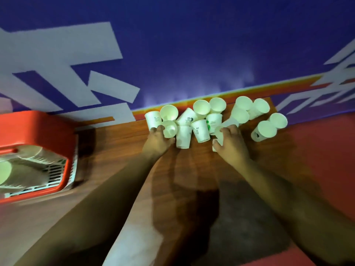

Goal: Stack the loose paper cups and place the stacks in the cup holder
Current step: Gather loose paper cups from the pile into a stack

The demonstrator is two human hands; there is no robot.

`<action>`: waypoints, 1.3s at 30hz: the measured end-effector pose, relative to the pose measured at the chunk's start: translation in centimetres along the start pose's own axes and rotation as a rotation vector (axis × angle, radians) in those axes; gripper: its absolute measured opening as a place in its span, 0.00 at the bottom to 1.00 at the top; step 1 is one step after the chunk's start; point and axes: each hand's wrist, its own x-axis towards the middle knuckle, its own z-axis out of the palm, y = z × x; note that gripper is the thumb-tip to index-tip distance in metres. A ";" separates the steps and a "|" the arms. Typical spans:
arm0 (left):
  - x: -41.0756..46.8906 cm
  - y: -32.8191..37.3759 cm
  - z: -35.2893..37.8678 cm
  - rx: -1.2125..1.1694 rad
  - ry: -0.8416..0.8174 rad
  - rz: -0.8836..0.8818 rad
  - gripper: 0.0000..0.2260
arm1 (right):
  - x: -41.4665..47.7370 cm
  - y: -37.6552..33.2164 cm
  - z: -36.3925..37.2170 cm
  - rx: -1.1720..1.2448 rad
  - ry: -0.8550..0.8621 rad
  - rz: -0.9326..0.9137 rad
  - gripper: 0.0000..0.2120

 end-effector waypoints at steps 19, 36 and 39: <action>2.0 0.1 5.5 0.086 0.224 0.047 0.26 | 1.8 5.3 4.1 0.340 -0.043 0.265 0.22; -7.2 -1.4 2.7 -0.590 0.014 0.121 0.32 | -2.1 3.5 -1.2 0.840 0.002 0.719 0.16; -8.7 -1.8 2.7 -0.570 -0.091 0.164 0.31 | -4.3 2.0 -3.5 1.005 -0.042 0.742 0.16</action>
